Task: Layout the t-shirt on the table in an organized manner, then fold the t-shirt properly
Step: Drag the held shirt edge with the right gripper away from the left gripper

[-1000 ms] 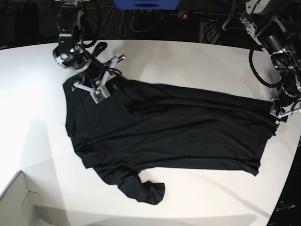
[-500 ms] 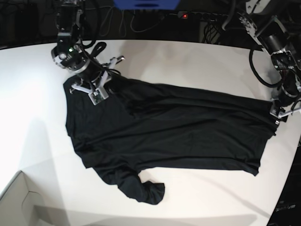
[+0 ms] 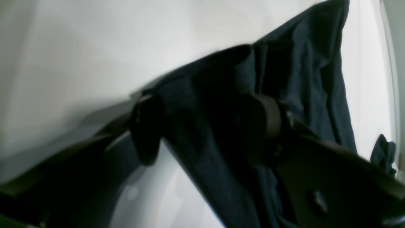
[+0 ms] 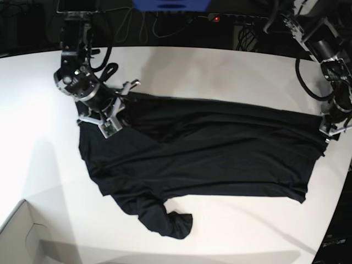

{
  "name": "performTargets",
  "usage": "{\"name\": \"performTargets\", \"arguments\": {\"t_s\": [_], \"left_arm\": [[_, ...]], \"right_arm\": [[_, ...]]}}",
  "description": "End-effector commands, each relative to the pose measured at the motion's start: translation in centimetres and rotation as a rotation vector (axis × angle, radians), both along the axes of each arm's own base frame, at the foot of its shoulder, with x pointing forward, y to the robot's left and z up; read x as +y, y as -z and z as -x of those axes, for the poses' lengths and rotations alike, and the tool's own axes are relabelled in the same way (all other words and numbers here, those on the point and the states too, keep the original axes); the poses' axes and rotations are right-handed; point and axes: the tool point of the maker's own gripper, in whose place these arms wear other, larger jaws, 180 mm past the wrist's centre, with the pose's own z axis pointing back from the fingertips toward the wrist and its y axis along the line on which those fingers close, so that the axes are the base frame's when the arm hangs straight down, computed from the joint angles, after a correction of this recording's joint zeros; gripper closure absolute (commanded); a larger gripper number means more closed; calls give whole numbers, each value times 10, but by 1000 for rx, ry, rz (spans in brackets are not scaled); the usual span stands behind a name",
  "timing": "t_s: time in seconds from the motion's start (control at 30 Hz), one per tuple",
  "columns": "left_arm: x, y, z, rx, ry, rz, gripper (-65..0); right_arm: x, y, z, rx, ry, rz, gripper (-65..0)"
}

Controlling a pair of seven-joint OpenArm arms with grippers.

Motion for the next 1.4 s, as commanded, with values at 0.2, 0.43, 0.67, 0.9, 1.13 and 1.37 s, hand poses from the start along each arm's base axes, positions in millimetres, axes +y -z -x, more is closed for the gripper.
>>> {"name": "performTargets", "arguments": {"t_s": [0.2, 0.43, 0.67, 0.9, 1.13, 1.37], "left_arm": [[13, -12, -3, -10, -16, -35, -394], [13, -12, -3, -11, -16, -36, -394], [14, -13, -3, -12, -17, -38, -394], [14, -13, -3, -12, -17, -38, -397], [12, -13, -5, -17, -16, -33, -398], [11, -13, -6, -16, -14, -32, -398]], "right_arm": [[-10, -13, -25, -53, -4, 4, 0], [-12, -5, -37, -32, 1, -5, -45], [-15, -4, -35, -31, 12, -4, -252], [-48, -18, -8, -63, 103, 26, -374], [-51, 3, 32, 16, 104, 40, -374], [-51, 23, 44, 76, 110, 29, -374]]}}
